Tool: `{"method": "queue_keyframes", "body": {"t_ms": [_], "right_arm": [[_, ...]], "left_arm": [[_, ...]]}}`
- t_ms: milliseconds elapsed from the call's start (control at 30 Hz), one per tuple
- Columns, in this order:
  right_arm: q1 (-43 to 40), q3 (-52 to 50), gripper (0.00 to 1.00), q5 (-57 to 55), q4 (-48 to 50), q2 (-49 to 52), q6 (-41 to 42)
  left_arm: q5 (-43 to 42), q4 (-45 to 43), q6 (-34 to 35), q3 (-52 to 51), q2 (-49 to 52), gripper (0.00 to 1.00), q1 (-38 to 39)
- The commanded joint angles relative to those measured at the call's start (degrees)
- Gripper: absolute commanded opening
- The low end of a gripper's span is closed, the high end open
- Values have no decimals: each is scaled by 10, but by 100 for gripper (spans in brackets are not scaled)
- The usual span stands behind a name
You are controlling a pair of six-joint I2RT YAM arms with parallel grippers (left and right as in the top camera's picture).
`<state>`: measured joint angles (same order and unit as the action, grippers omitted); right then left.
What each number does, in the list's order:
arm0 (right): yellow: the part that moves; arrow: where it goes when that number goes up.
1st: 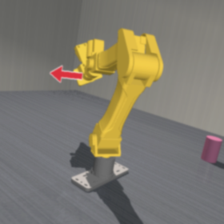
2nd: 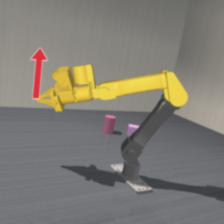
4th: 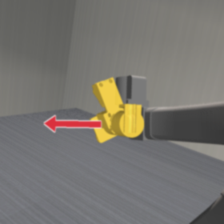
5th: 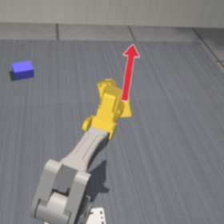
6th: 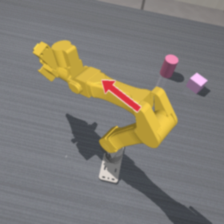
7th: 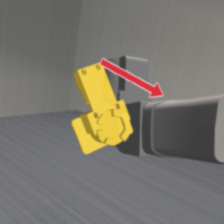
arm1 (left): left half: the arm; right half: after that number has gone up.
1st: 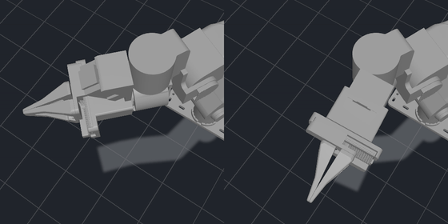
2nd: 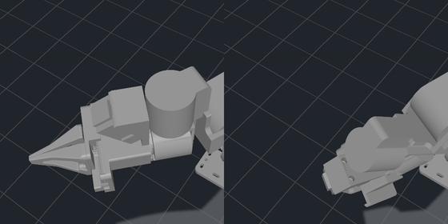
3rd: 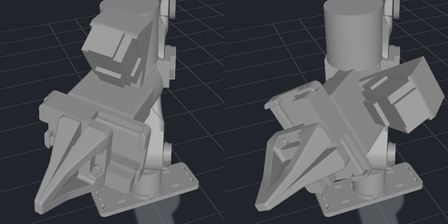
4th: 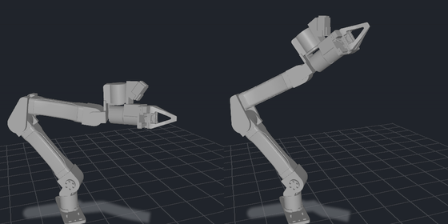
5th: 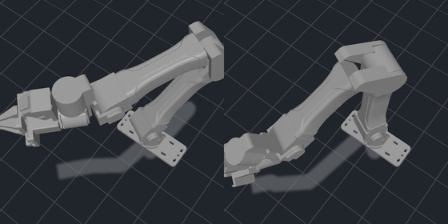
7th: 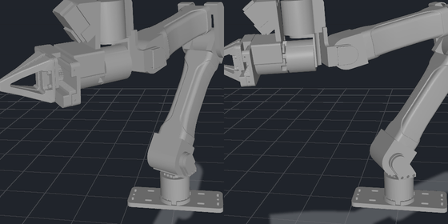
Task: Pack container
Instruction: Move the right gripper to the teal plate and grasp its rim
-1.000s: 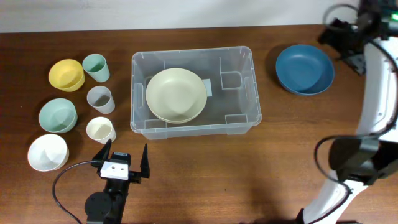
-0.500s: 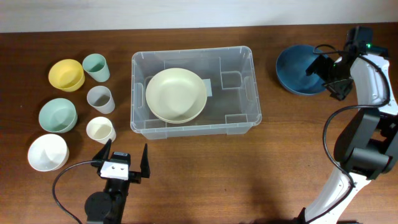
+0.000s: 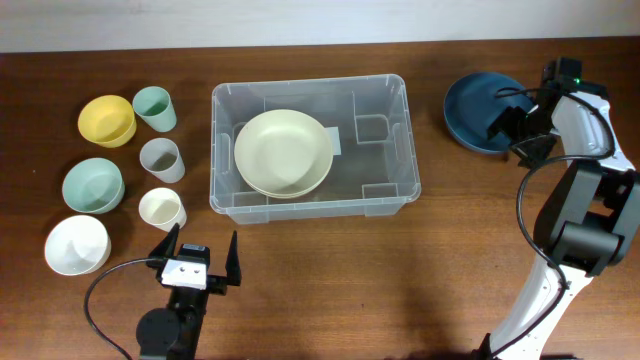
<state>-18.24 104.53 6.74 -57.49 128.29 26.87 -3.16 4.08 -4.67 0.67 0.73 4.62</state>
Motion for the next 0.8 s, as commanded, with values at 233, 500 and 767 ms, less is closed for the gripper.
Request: {"method": "queue_keyframes", "body": {"t_ms": [233,500,767], "right_arm": [[-2,-11,51,-27,6,31,4],[-4,-11,4,-5,14,32,10],[-60,-11,4,248,75,32,-40]], "left_arm": [[0,3,7,-2,-4,100,-4],[0,3,7,-2,-4,99,-4],[0,3,7,-2,-4,99,-4]]}}
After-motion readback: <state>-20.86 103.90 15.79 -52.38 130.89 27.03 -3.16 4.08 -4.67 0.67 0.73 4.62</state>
